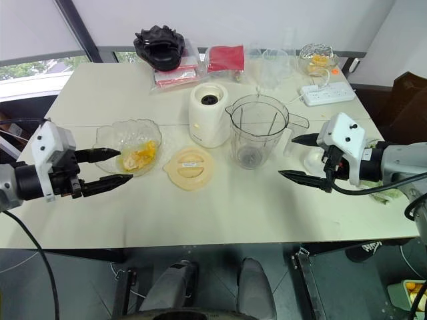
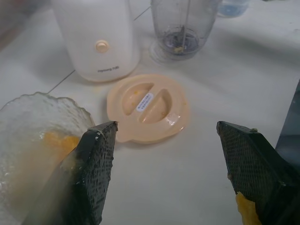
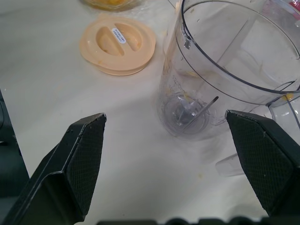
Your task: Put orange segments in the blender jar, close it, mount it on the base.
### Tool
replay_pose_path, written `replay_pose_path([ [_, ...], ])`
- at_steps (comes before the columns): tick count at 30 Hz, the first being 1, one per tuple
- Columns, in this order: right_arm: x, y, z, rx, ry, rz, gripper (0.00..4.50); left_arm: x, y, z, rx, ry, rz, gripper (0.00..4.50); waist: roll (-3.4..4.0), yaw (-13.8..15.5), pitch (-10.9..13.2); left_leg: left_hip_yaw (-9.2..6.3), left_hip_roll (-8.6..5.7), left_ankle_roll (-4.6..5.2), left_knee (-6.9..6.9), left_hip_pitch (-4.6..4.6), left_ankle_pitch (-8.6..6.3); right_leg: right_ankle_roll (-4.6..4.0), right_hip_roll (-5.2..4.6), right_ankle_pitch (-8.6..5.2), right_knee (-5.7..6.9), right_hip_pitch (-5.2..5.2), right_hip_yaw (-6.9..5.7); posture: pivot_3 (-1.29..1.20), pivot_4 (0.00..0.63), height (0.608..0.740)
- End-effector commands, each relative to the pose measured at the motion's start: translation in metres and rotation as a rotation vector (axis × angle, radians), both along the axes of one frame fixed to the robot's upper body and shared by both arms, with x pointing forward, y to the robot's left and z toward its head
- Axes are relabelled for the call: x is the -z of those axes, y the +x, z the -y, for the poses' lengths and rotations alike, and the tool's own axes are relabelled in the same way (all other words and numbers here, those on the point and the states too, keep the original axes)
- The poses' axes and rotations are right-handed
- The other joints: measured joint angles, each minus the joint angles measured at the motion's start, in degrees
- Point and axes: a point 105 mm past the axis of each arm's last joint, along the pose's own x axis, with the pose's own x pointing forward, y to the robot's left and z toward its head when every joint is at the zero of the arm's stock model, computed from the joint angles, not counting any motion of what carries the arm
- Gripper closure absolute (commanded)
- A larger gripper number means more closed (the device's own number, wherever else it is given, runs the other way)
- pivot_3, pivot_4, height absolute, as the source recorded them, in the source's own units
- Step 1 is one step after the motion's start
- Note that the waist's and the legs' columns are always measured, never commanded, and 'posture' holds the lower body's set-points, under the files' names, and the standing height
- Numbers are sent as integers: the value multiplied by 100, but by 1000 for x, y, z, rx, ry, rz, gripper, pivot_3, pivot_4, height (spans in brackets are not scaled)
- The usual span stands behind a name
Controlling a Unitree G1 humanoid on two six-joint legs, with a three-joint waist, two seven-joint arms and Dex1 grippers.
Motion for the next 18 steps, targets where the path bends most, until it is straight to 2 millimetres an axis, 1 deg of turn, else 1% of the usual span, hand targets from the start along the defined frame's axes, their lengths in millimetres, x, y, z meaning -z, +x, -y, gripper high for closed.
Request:
replay_pose_path([
  [1,-8,-1,-7,-23,-3,40,244,-8,5,-1,4,38,41,945,0,-1,0,0,0,0,0,0,0,0,0,0,0,0,0,0,150,740],
  [4,-8,-1,-10,-26,5,41,244,-12,16,-5,-6,48,61,945,0,2,0,1,0,0,0,0,0,0,0,0,0,0,0,0,150,740],
  [7,-7,0,-15,-29,14,42,244,-11,30,-12,-27,82,63,945,0,3,0,2,-1,0,1,0,0,0,0,1,0,0,0,0,150,740],
  [10,-3,1,-21,-38,20,42,244,-1,56,-34,-102,217,40,945,-1,1,0,2,-3,0,0,1,0,1,1,1,1,1,0,0,150,740],
  [12,-1,2,-24,-40,26,44,244,0,70,-45,-128,245,-2,945,0,-1,1,2,-3,0,0,1,0,1,2,1,2,0,-1,0,150,740],
  [15,2,3,-31,-43,38,42,244,7,96,-63,-239,308,-82,945,-3,-5,2,2,-4,0,0,0,0,23,4,13,2,-2,-1,0,150,740],
  [18,8,-1,-37,-64,50,16,244,16,107,-65,-265,325,-213,945,-5,-8,3,1,-6,1,0,-2,0,28,3,13,4,-2,-2,0,150,740],
])
